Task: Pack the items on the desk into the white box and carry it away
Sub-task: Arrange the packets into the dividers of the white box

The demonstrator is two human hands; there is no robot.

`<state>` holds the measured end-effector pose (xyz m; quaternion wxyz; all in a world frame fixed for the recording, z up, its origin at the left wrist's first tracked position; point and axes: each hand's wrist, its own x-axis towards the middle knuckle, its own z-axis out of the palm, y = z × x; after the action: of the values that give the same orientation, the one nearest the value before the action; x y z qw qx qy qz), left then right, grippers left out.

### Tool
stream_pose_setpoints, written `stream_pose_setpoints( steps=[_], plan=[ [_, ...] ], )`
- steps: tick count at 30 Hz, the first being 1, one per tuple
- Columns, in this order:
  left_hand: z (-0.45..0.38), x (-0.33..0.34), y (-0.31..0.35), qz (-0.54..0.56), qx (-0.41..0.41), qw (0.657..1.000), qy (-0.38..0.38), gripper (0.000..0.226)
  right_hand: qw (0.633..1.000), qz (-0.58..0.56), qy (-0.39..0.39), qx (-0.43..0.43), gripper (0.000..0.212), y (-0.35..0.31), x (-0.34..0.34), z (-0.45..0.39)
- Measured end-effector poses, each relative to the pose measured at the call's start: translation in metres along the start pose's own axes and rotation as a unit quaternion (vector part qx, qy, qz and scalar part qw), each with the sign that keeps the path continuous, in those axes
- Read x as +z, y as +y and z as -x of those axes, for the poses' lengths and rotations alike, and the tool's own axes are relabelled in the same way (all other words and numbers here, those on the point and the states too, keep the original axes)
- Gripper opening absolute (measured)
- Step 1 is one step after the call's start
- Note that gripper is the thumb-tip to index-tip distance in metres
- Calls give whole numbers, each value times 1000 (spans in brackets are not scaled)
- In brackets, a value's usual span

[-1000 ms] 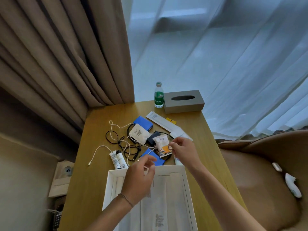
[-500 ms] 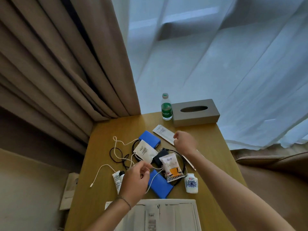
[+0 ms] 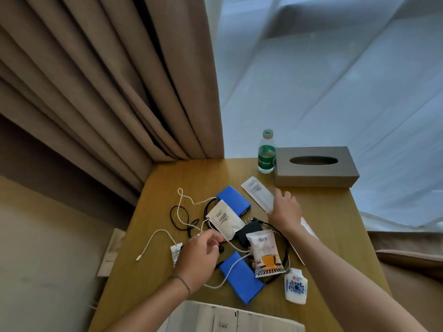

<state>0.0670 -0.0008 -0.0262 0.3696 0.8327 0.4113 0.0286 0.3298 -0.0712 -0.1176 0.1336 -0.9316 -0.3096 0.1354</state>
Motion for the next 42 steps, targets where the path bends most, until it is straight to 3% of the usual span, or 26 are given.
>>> stream_pose_setpoints(
  steps=[3,6,12,16,21,28,32,38,42],
  plan=[
    [-7,2,-4,-13,-8,1000,0,21,1000,3,-5,-5,61,-4,-2,-2],
    [-17,4,-7,-22,-19,1000,3,20,999,-39,-16,2,36,-8,-3,1],
    [-48,11,-18,-24,-44,998,30,23,971,-233,47,10,11,-23,-28,11],
    [-69,19,-19,-48,-60,996,45,35,929,-368,38,11,10,-40,-51,30],
    [-94,33,-16,-104,-62,990,71,72,874,-485,-31,22,17,-50,-64,63],
    [-116,52,-16,-249,-34,965,78,102,861,-499,-90,34,24,-43,-67,106],
    [-120,50,-7,-229,-26,969,89,90,857,-504,-91,57,32,-42,-75,123],
    [-109,34,2,-26,-26,995,89,32,831,-540,-103,85,39,-46,-91,151],
    [-88,13,5,85,-24,990,111,21,829,-541,-102,97,40,-53,-97,180]
  ],
)
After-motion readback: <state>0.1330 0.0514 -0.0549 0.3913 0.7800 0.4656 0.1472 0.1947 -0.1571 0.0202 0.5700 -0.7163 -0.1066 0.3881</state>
